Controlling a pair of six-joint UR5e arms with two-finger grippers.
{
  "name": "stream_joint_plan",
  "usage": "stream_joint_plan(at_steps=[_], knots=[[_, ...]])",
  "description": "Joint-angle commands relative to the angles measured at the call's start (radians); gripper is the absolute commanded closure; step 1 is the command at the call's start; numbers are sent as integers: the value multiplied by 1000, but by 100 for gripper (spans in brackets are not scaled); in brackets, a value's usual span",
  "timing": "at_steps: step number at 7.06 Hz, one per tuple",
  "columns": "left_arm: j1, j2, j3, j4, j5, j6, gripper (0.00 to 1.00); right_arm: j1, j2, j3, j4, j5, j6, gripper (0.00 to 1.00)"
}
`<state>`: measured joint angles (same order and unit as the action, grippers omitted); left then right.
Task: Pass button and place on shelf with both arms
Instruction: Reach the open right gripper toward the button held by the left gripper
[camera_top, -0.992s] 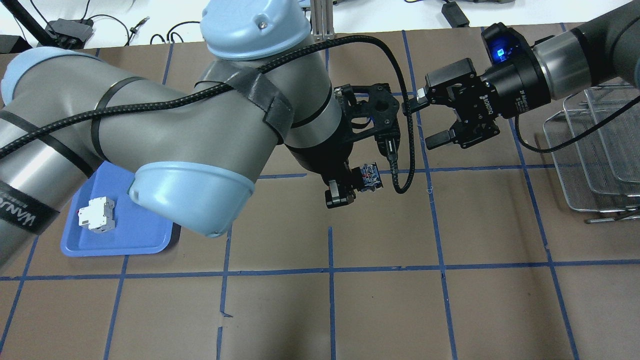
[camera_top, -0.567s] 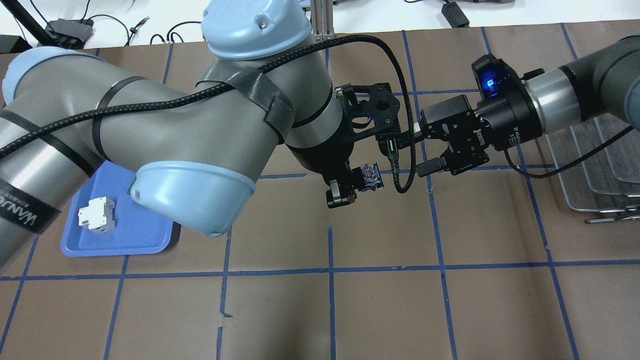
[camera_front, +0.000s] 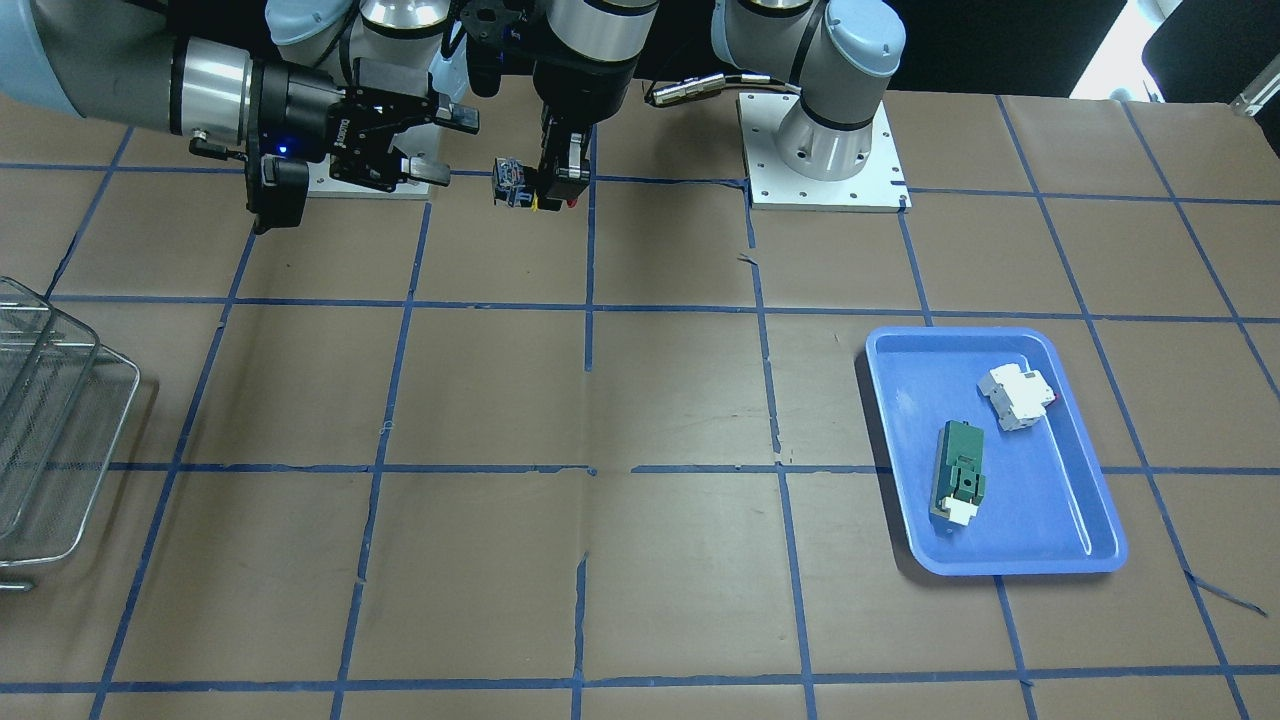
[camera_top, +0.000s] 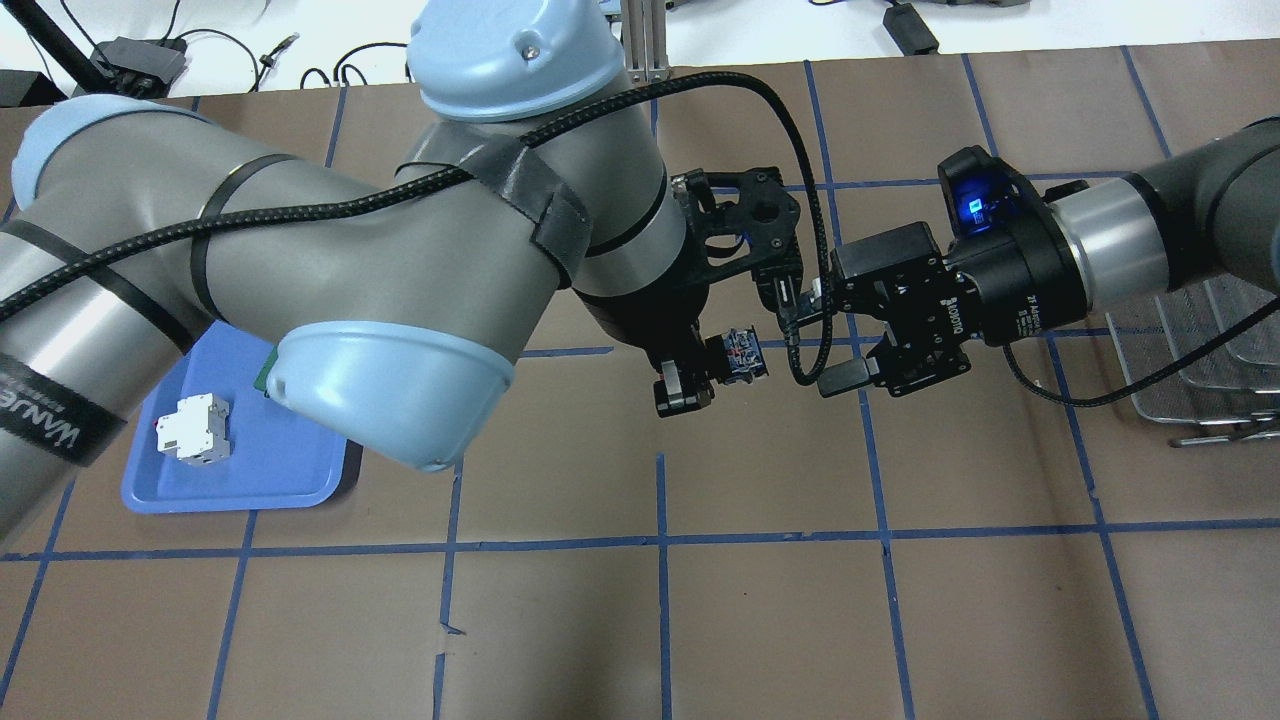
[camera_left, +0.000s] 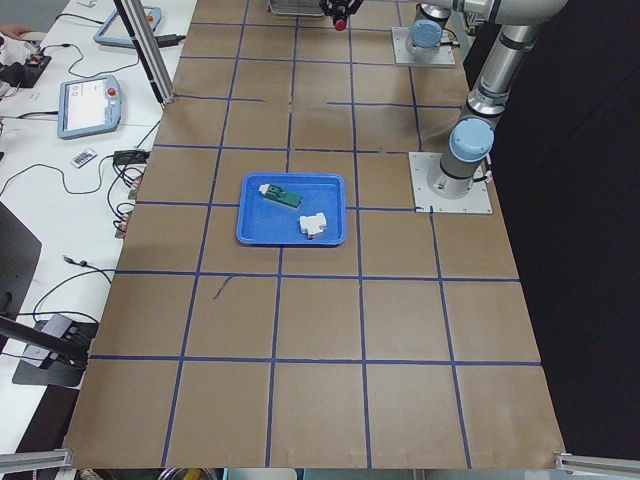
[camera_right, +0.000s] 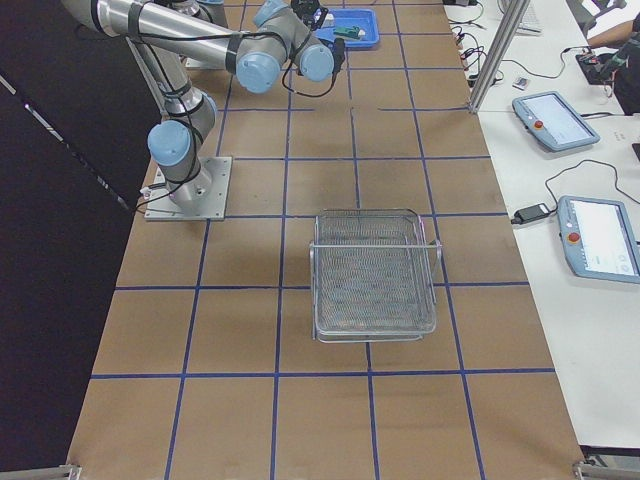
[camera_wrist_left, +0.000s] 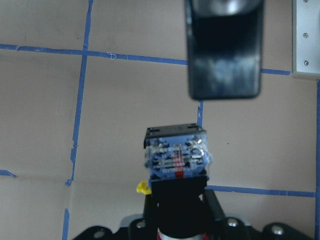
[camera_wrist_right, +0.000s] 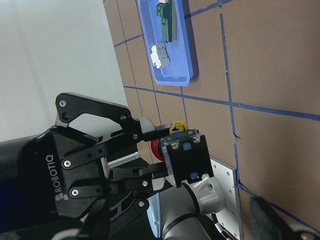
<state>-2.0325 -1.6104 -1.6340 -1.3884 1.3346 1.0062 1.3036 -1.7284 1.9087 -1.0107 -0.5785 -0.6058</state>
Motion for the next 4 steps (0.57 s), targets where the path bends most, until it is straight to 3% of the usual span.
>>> stream_joint_plan(at_steps=[1,3,4], knots=[[0,0,0,0,0,-1,100,2,10,53,-22,9,-89,0],[0,1,0,0,0,0,100,2,10,79,-20,25,-134,0],[0,1,0,0,0,0,100,2,10,81,-22,75,-135,0]])
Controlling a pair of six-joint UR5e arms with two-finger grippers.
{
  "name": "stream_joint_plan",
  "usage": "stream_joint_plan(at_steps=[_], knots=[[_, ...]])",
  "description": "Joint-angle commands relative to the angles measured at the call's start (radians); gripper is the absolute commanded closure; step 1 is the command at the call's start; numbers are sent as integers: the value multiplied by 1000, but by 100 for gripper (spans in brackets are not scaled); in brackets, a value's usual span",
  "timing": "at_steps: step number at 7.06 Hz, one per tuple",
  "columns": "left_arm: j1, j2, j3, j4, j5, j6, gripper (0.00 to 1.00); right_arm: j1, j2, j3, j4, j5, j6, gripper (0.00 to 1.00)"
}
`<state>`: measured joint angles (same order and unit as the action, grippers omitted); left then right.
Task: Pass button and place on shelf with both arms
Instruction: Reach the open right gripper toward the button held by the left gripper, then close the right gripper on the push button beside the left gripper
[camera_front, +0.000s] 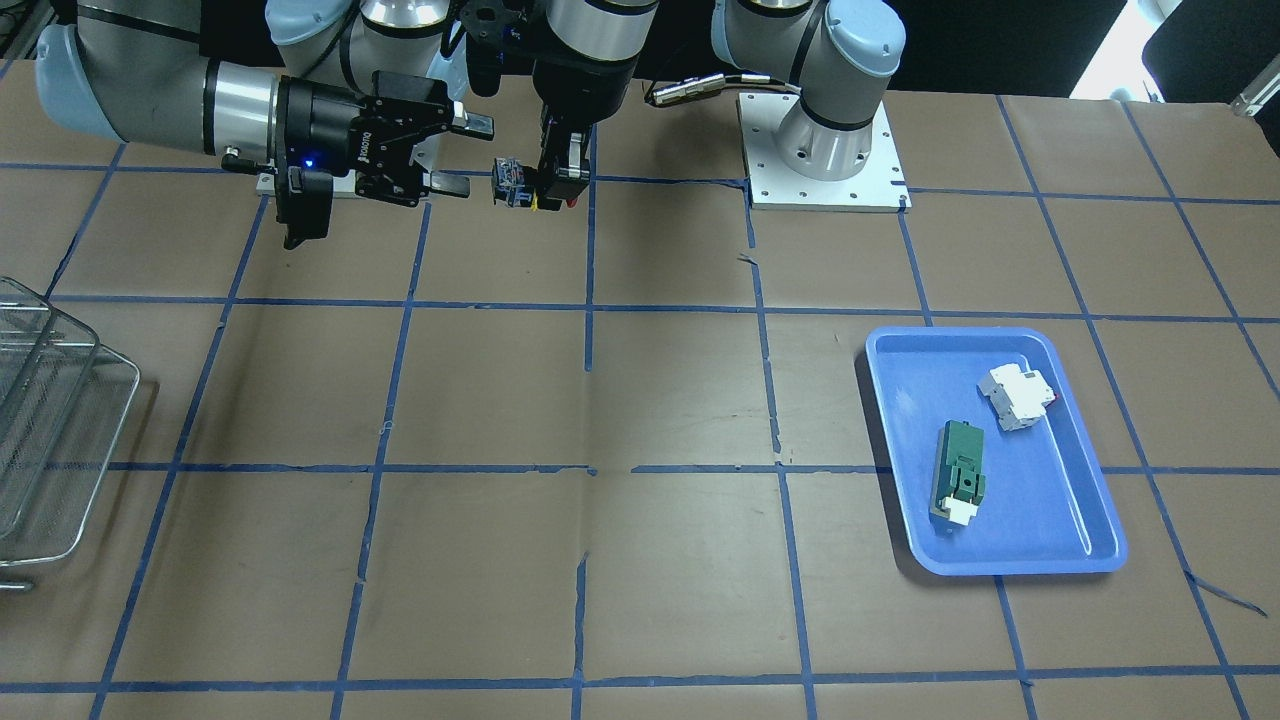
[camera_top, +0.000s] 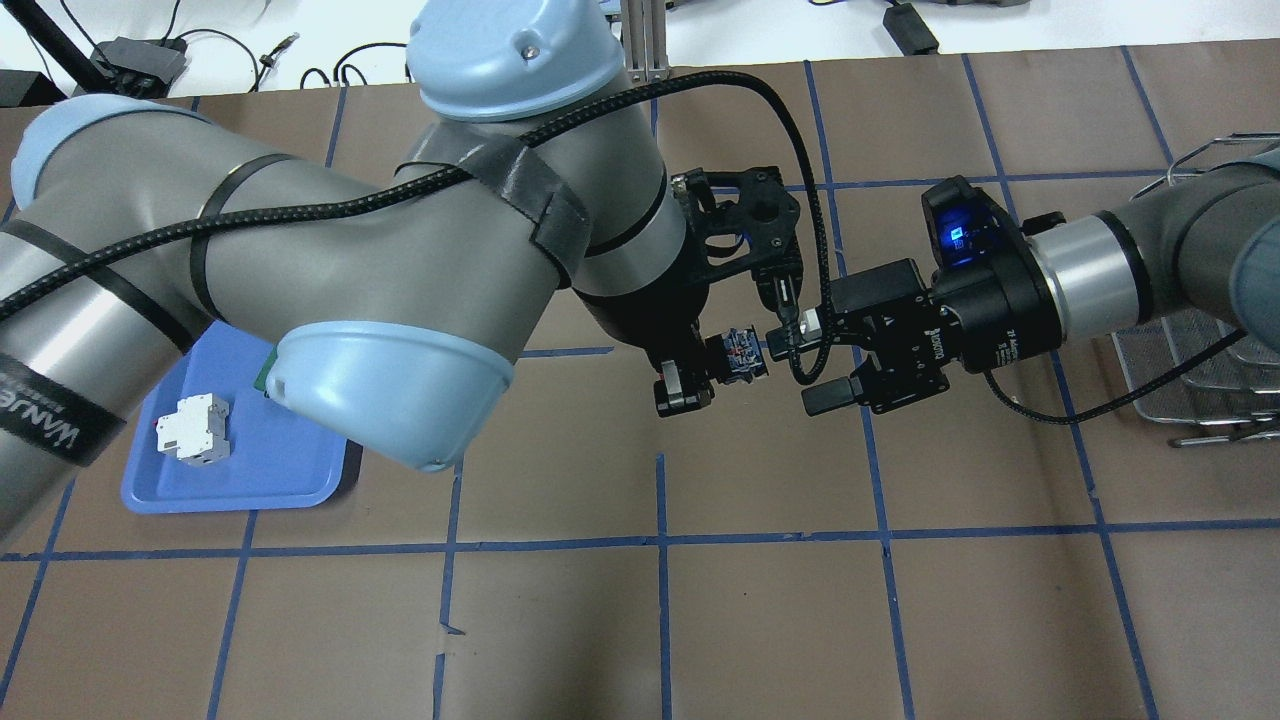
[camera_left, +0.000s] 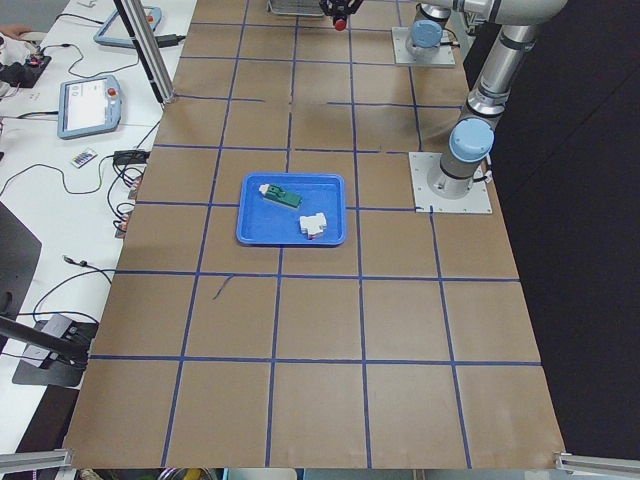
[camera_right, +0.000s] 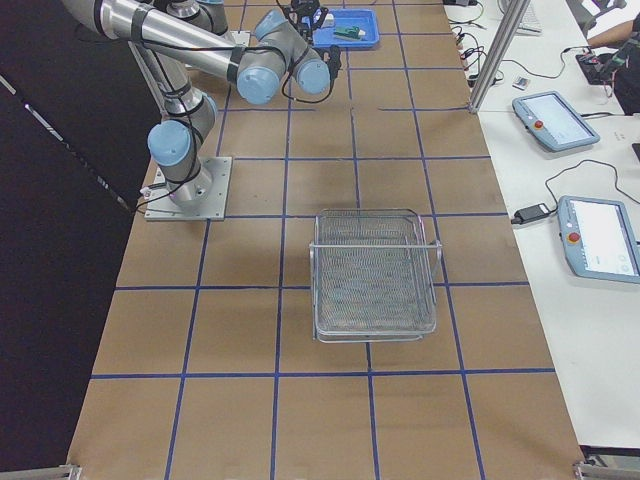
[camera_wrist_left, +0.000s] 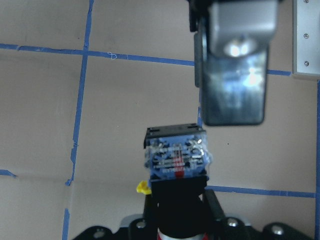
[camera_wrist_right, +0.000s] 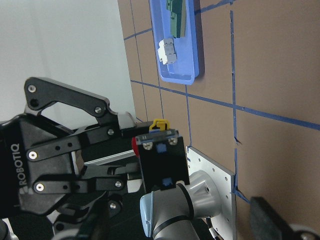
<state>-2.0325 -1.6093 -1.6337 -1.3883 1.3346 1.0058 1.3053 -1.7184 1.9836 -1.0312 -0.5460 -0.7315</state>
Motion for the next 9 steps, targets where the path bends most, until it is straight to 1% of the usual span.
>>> stream_joint_plan(at_steps=[1,3,4,8,9], knots=[[0,-1,-6,0,0,-1,100,0,-1,4,-3,61,-8,0],[0,-1,-2,0,0,-1,100,0,0,4,-29,60,-17,0],[0,-1,-2,0,2,-1,100,0,2,10,-67,60,-17,0],[0,0,0,0,0,-1,100,2,0,23,-69,63,-16,0],[0,0,0,0,0,-1,100,3,-1,23,-67,76,-16,4]])
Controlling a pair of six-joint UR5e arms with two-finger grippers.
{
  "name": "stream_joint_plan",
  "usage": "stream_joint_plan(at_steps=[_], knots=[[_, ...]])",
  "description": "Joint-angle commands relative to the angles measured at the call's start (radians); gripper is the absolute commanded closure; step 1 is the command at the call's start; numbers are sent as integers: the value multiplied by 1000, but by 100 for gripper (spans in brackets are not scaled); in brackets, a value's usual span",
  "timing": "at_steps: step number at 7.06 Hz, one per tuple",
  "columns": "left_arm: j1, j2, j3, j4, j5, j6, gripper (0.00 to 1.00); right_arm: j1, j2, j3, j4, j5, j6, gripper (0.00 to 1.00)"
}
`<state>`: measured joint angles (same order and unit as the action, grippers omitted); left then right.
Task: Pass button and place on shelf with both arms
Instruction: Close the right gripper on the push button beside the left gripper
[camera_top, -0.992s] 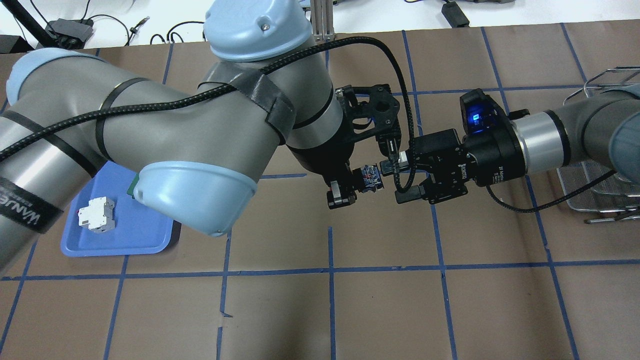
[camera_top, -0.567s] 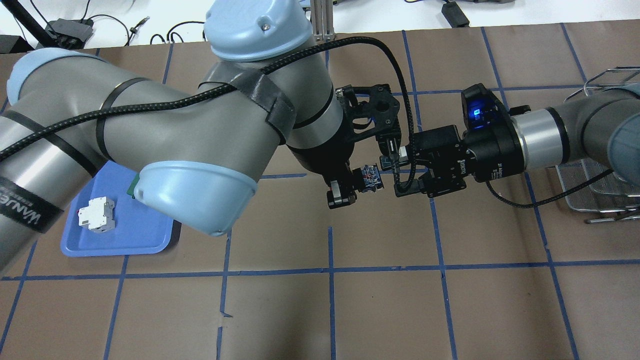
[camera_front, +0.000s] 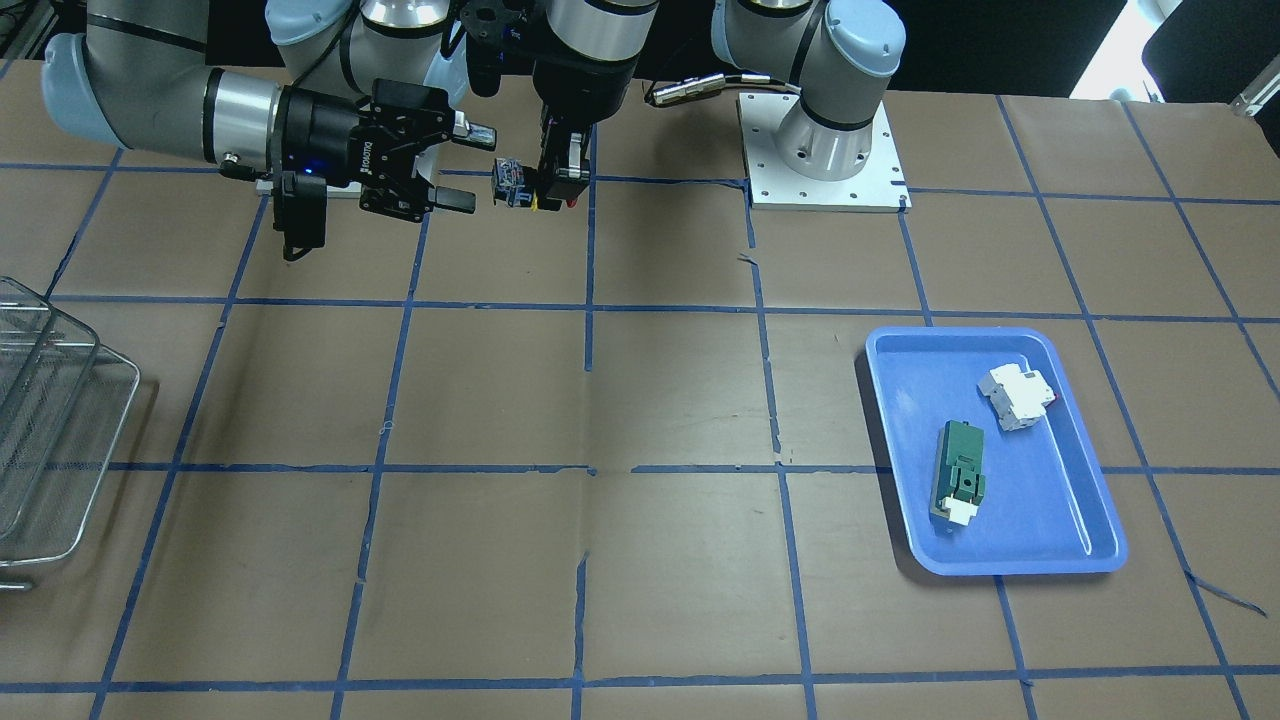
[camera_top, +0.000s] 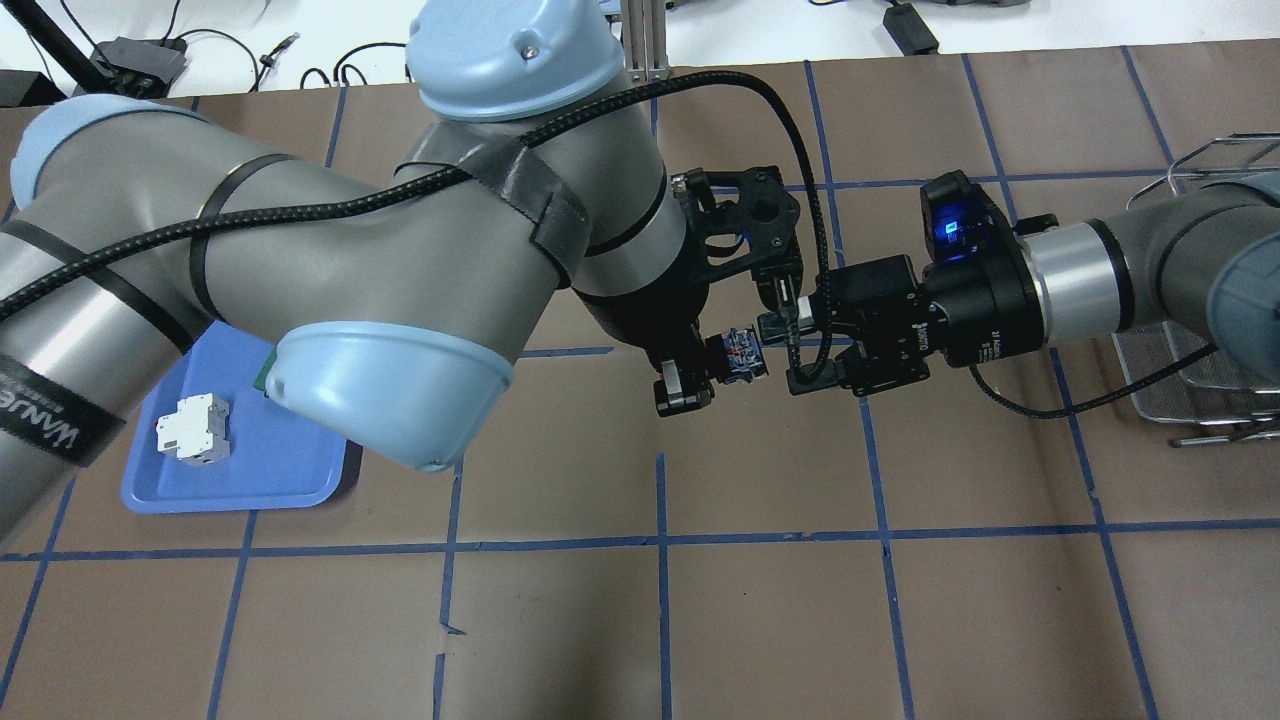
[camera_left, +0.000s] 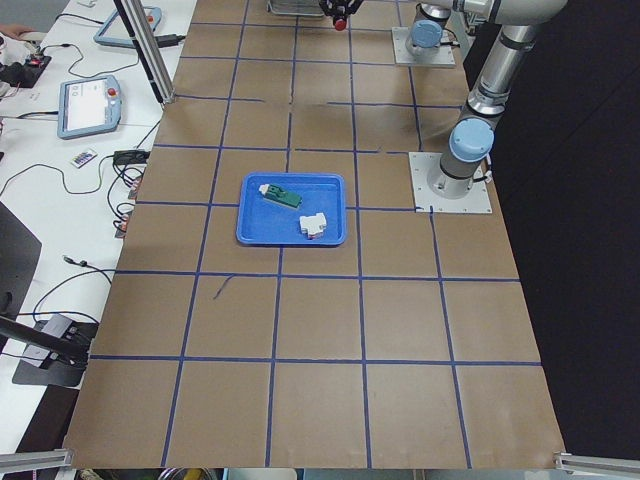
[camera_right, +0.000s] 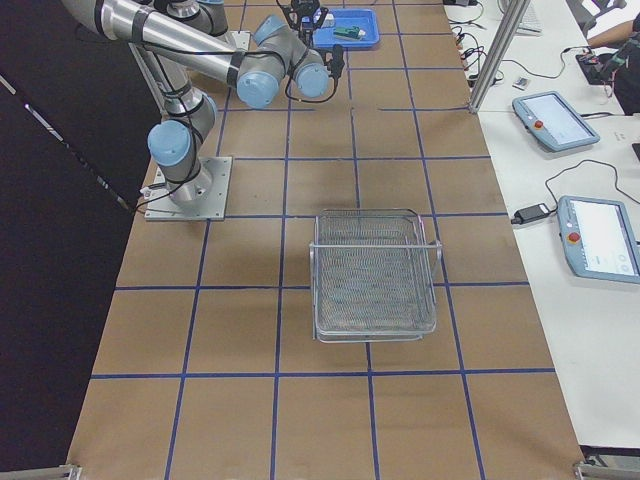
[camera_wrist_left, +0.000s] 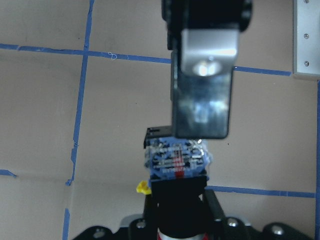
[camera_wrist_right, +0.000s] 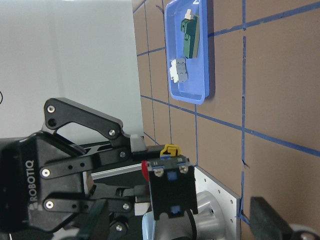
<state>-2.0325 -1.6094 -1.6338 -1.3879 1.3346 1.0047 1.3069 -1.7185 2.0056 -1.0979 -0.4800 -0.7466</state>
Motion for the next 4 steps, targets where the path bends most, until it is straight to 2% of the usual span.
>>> stream_joint_plan(at_steps=[1,3,4], knots=[[0,0,0,0,0,0,100,3,-3,-1,4,20,1,21],[0,0,-1,13,-12,0,100,5,-1,-1,-13,18,3,37],[0,0,-5,16,-12,0,100,5,0,-1,-35,20,4,37]])
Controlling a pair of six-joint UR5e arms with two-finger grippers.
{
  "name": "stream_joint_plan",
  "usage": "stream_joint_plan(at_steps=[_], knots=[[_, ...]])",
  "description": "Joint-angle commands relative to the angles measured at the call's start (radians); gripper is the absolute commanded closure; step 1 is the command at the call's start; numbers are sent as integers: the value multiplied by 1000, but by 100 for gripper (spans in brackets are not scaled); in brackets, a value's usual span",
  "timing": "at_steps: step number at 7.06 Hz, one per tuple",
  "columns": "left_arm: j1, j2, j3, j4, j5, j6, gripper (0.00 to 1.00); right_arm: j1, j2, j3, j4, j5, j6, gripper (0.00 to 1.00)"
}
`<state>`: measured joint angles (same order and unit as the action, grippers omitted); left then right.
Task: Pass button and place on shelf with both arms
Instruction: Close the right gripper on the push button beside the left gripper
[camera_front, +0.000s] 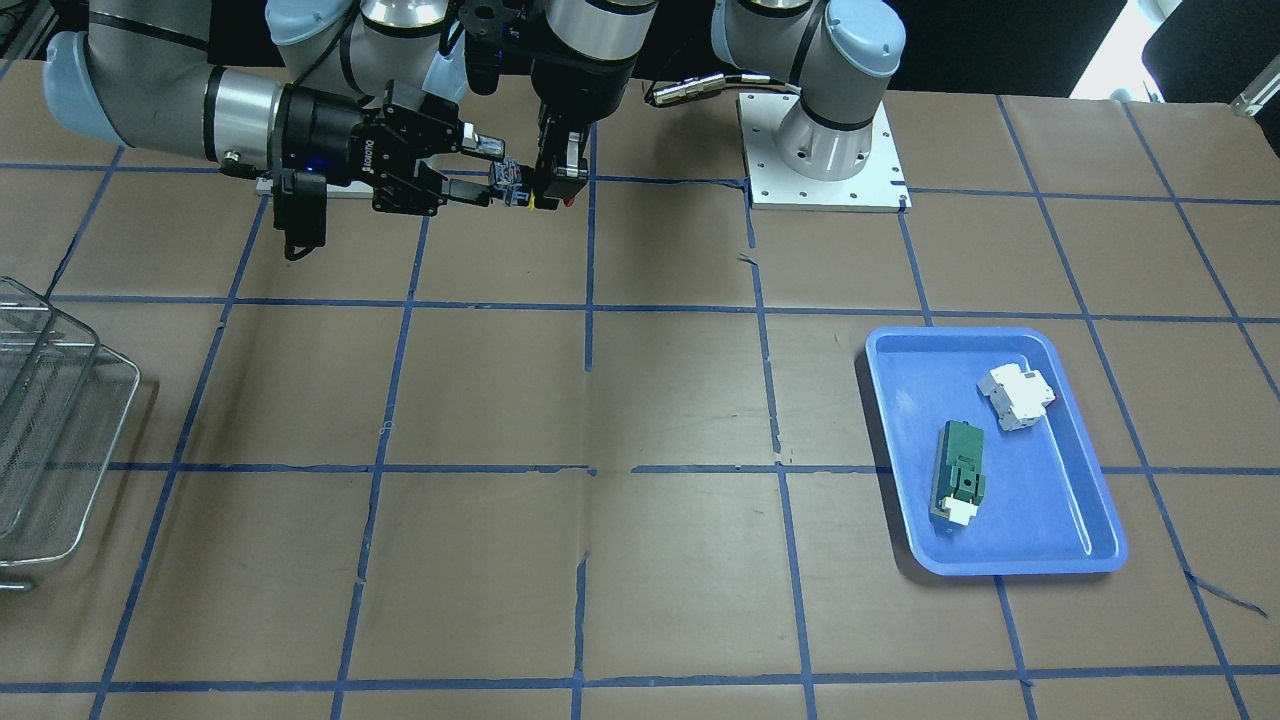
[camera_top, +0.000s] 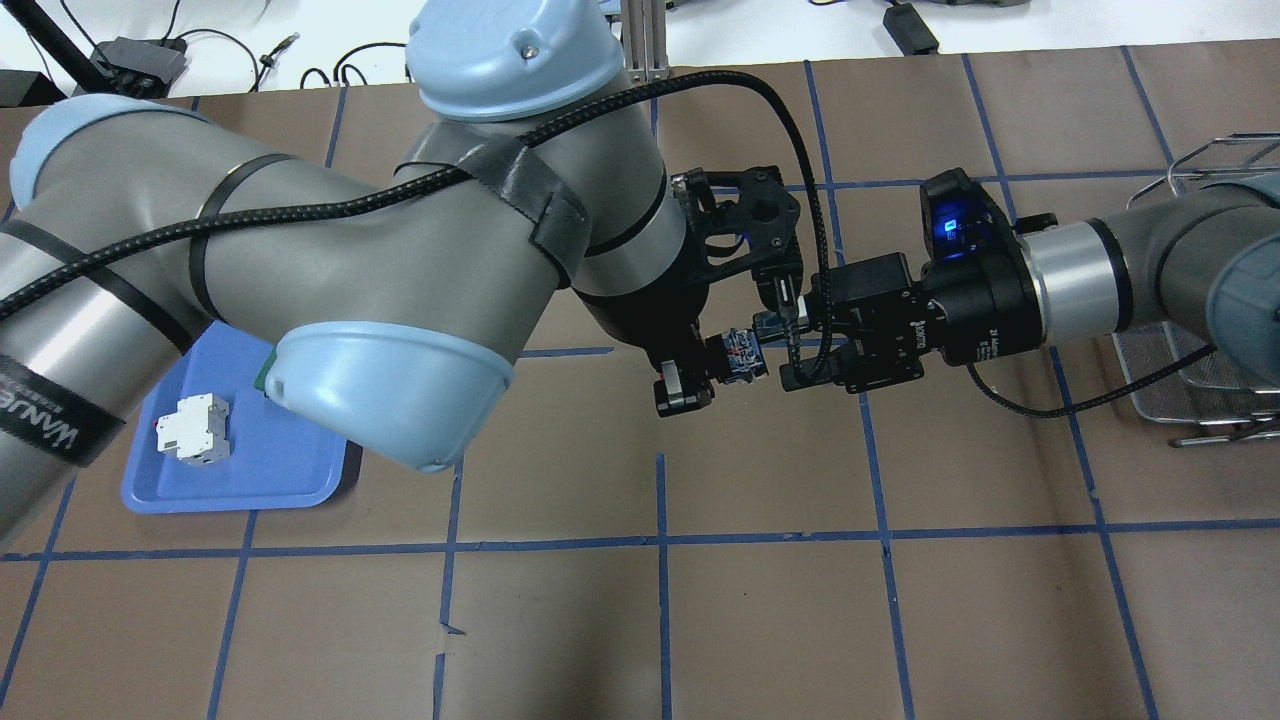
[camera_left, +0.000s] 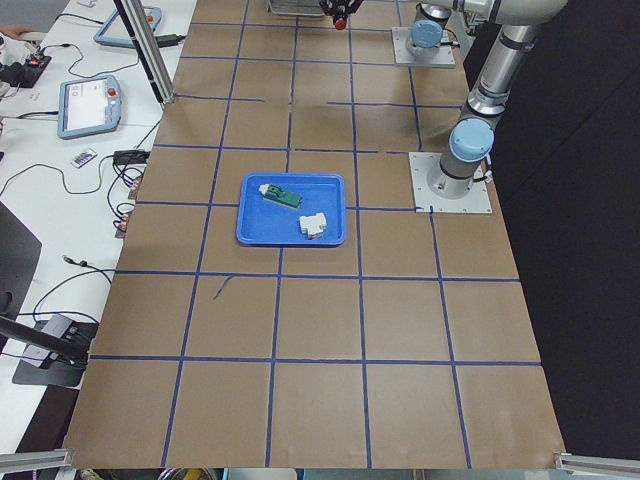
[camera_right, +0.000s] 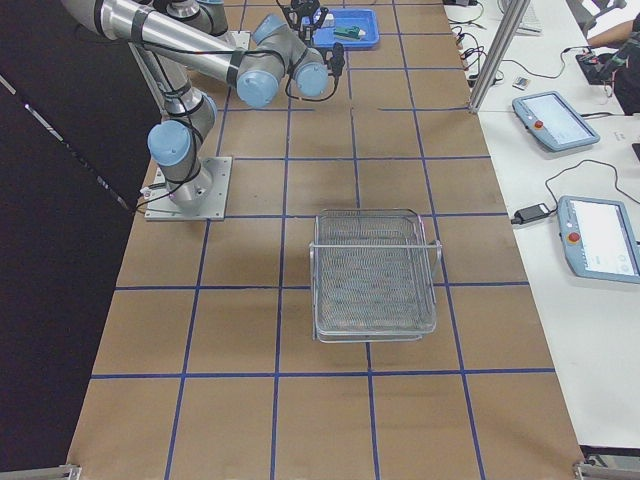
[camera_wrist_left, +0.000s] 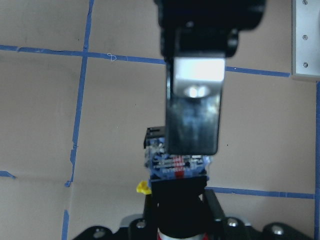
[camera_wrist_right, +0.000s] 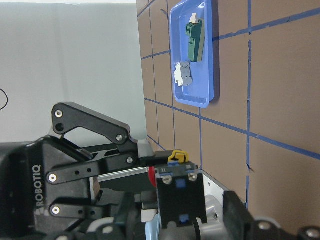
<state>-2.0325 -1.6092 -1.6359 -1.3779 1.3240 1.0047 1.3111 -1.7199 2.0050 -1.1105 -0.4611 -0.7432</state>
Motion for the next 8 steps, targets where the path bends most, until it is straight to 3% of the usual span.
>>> stream_joint_plan(at_steps=[1,3,5,7,8], knots=[[0,0,-2,7,-2,0,100,0,0,0,-23,1,2,37],[0,0,-1,7,-2,-2,100,0,0,0,-25,1,2,43],[0,0,-2,8,-2,-3,100,0,-3,0,-23,-2,-1,73],[0,0,-2,8,-2,-3,100,0,-6,0,-23,-2,-4,80],[0,0,-4,8,0,-6,92,0,-6,-2,-26,-4,-4,80]])
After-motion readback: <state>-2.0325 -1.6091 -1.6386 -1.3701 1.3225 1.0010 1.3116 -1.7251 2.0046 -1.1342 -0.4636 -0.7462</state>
